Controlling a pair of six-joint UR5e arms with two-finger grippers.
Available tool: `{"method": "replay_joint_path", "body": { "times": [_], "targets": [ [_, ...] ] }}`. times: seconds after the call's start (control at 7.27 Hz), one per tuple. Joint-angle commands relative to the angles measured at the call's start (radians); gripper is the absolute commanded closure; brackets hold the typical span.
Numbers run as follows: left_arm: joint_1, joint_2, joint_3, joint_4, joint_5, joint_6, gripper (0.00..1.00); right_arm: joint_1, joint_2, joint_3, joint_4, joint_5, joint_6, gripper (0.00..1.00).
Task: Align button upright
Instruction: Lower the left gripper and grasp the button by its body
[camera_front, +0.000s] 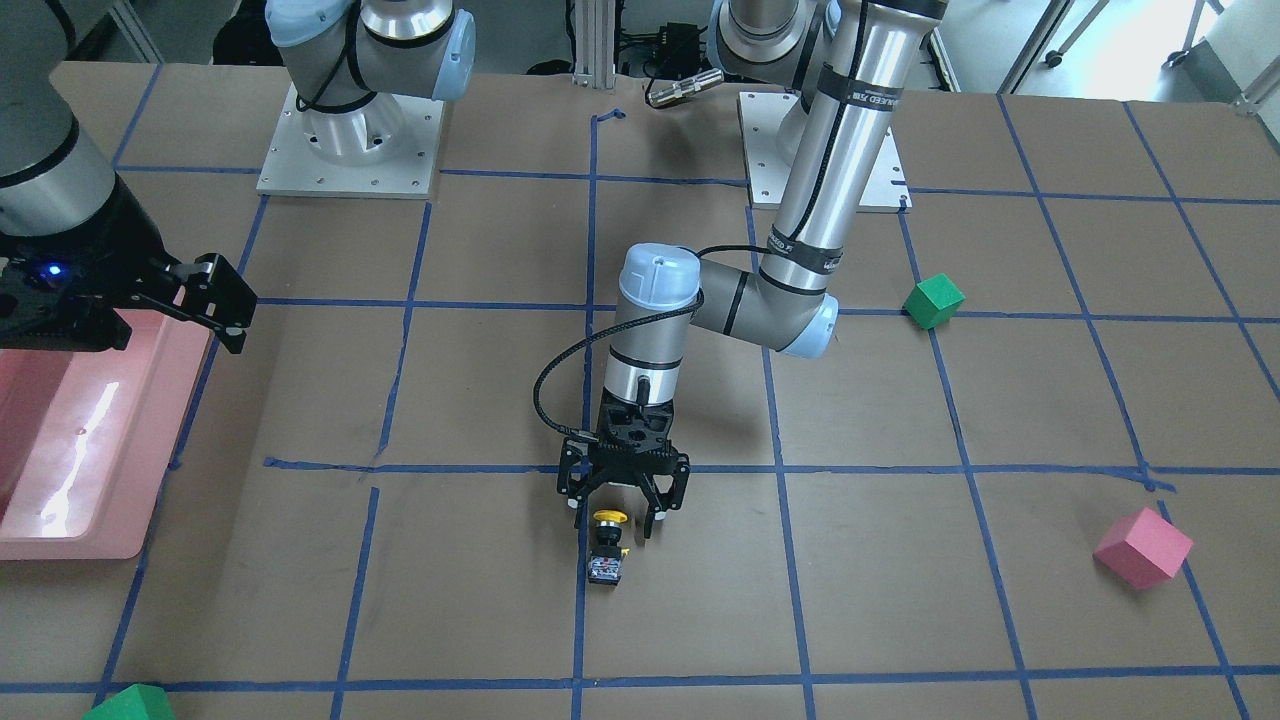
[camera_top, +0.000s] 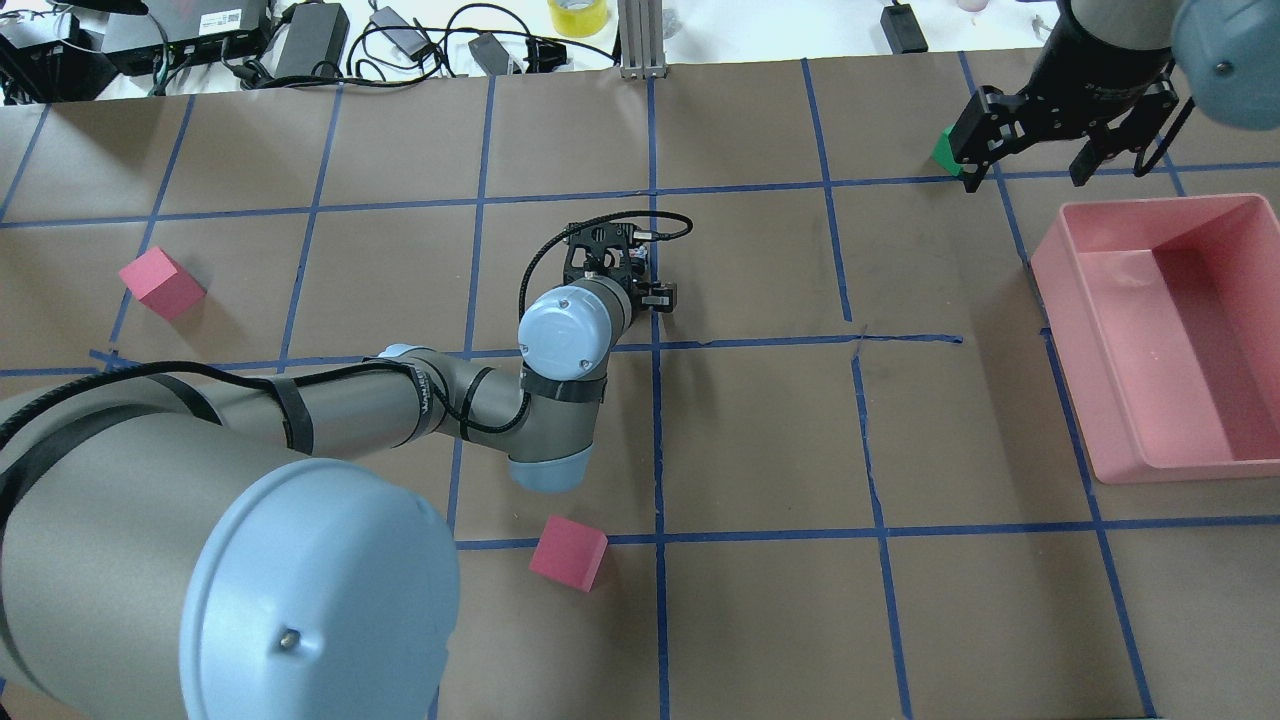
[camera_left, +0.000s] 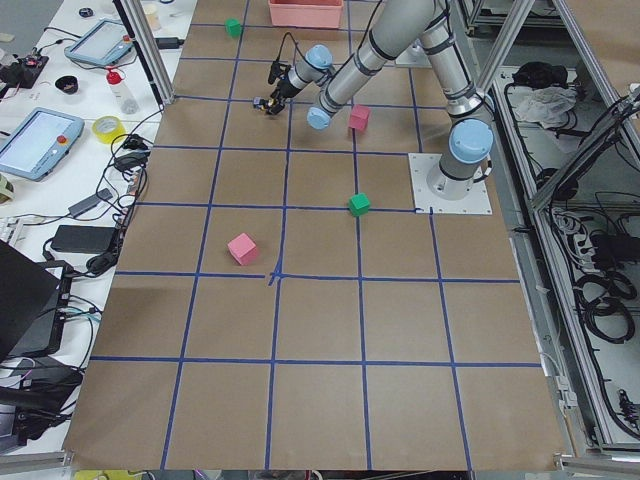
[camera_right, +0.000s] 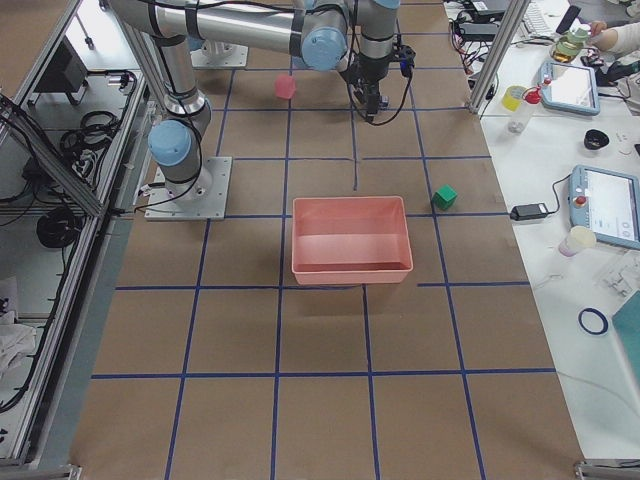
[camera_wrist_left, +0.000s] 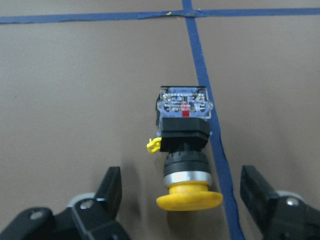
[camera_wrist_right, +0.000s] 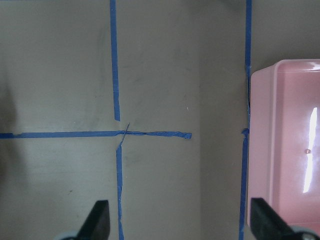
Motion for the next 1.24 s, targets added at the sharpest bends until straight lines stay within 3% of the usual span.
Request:
{"method": "replay_joint_path", "body": {
  "times": [0.0,0.41,0.69,1.1],
  "targets": [
    [0.0,0.0,-0.003,0.001,0.001,0.002,0.46,0.064,-0.009,0.002,0.003,-0.006,0.004,0.0],
    [0.0,0.02,-0.001,-0.002,0.001,0.025,0.68,0.063,-0.008,-0.001,0.058,-0.005,0.005,0.0],
    [-0.002,0.071,0.016,-0.06,0.004,0.026,0.7,0.069,-0.018,0.001,0.086,0.008,0.01,0.0],
    [-0.037,0.233,0.178,-0.71,0.016,-0.038,0.73,0.069,-0.018,0.002,0.095,0.006,0.01,0.0]
  ]
}}
